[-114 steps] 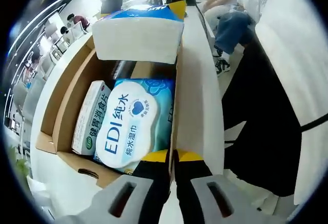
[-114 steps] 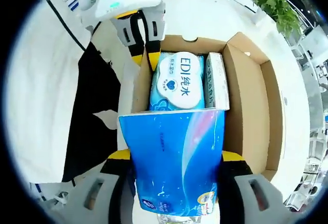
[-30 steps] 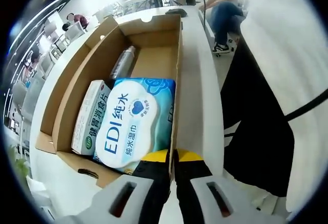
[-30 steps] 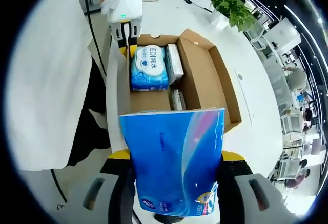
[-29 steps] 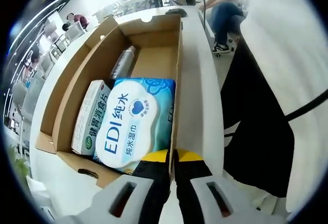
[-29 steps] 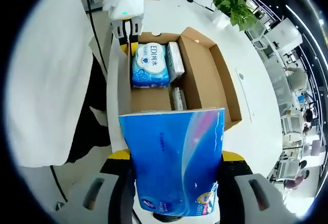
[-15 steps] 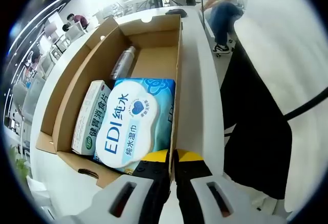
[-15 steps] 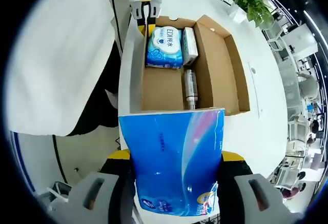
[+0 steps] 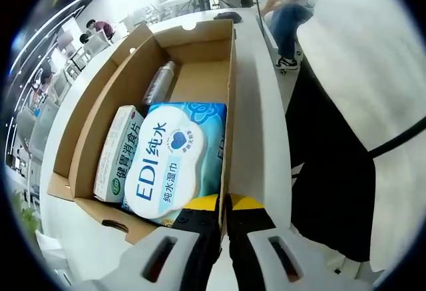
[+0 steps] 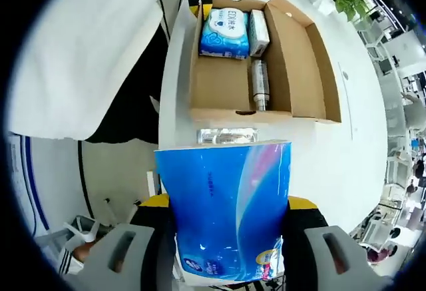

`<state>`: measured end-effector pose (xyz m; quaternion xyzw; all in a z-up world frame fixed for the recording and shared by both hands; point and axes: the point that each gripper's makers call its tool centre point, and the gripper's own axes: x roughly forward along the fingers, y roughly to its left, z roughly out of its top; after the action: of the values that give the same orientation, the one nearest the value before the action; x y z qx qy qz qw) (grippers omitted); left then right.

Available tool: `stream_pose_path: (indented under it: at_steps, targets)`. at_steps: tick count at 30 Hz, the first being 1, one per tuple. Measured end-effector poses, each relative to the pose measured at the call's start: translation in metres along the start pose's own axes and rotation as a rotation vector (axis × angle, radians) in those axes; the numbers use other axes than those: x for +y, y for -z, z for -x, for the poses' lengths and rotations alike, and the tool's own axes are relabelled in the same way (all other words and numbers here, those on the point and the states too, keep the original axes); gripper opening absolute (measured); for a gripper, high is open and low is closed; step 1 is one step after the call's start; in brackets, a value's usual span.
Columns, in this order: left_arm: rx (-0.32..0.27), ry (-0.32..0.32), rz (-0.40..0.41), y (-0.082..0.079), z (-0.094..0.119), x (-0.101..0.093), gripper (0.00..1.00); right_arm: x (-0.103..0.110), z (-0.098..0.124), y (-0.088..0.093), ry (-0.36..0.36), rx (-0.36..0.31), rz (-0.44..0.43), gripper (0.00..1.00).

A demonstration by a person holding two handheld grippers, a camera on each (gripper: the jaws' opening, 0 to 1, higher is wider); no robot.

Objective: Operate the shoe box by opening the lid, removing the specified soft item, and placing it in the target area until the item is outside and the box remains undamaged.

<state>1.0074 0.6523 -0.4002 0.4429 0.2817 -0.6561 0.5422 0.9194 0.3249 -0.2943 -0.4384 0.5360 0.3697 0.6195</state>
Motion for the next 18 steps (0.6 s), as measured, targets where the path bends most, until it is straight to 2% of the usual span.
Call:
stream_pose_path:
  at_steps: [5, 6, 7, 8, 12, 13, 16, 18]
  targets:
    - [0.001, -0.005, 0.004, 0.000, 0.000, 0.000, 0.03, 0.002, 0.001, -0.001, -0.086, -0.016, -0.028, 0.63]
    - [0.000, -0.005, 0.003, 0.000, 0.000, 0.000, 0.03, 0.006, -0.005, 0.000, -0.143, -0.027, -0.052, 0.63]
    - [-0.001, -0.006, 0.002, 0.000, 0.000, 0.000, 0.03, 0.006, -0.008, 0.001, -0.167, -0.031, -0.072, 0.63]
    - [-0.002, -0.008, 0.000, 0.001, 0.000, 0.000, 0.03, 0.002, -0.010, 0.004, -0.173, -0.006, -0.084, 0.63]
    - [0.003, -0.004, 0.003, 0.001, 0.000, 0.000, 0.03, -0.002, -0.015, 0.004, -0.202, 0.014, -0.064, 0.63]
    - [0.003, -0.004, 0.004, 0.001, 0.000, 0.000, 0.03, 0.006, -0.011, 0.003, -0.268, 0.013, -0.064, 0.63]
    - [0.002, -0.006, 0.002, 0.000, 0.000, 0.000, 0.03, 0.002, -0.014, -0.001, -0.287, 0.009, -0.078, 0.63]
    - [0.003, -0.008, 0.003, 0.000, 0.000, 0.000, 0.03, -0.002, -0.019, 0.000, -0.287, 0.011, -0.053, 0.63]
